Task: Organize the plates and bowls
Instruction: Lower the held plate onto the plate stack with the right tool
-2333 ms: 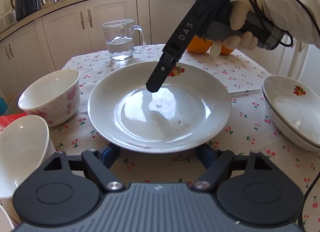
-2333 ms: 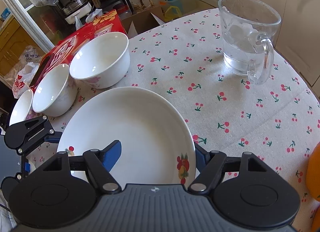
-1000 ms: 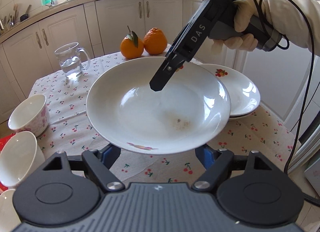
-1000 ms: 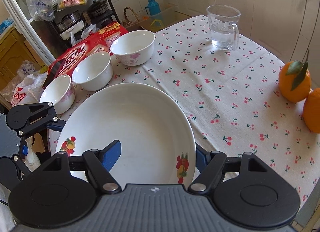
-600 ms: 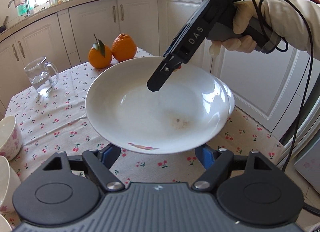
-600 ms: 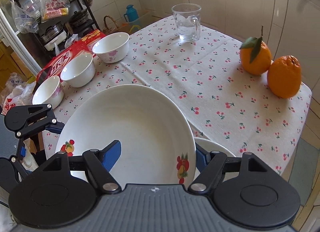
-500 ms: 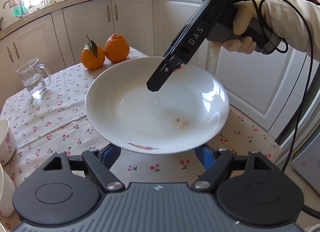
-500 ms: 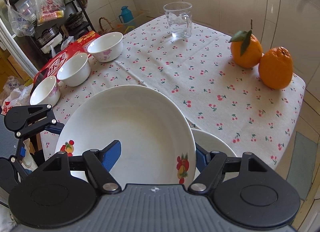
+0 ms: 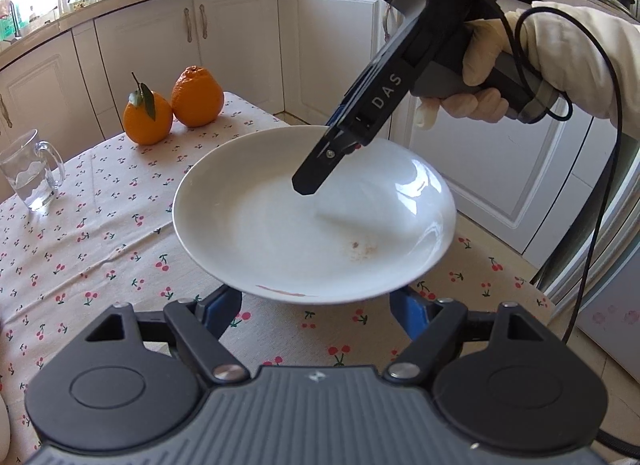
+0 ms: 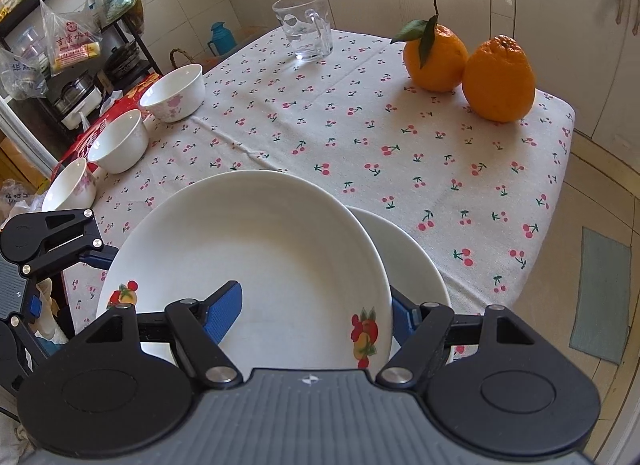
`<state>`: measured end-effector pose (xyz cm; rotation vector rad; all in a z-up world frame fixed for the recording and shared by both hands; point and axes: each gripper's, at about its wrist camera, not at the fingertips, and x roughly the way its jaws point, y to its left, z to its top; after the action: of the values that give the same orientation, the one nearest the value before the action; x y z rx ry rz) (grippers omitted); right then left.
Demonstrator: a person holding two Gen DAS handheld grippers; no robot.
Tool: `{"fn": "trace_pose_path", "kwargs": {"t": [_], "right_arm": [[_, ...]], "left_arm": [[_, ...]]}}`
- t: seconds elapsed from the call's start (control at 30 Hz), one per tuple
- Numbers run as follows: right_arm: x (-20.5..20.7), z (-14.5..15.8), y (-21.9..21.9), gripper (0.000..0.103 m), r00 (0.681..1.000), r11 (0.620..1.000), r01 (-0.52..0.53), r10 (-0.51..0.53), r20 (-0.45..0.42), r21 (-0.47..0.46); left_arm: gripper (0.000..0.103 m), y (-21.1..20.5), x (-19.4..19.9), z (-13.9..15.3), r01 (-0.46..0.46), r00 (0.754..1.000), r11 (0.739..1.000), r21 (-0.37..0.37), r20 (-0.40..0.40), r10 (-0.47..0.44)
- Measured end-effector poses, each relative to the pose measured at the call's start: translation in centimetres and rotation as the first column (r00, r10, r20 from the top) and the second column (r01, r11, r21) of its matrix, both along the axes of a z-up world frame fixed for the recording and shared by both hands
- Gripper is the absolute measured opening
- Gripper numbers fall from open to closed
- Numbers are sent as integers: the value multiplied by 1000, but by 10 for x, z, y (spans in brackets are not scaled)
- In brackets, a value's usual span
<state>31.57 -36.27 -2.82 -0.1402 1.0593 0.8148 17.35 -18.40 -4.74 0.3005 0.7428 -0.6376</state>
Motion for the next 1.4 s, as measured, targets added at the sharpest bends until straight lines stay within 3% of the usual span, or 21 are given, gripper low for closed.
{"fn": "trace_pose_path", "kwargs": {"t": [0.6,1.4], "right_arm": [[2,-19,-16,80,999,999,31,-31,-27,-7],[-25,-7,-35,80,996,996,86,-86,-10,-22]], "left_arm": [[81,-1,4,-4,22,1000,1000,9,0,-22],[81,3,8,-8,42,999,999,-11,8,-42]]}}
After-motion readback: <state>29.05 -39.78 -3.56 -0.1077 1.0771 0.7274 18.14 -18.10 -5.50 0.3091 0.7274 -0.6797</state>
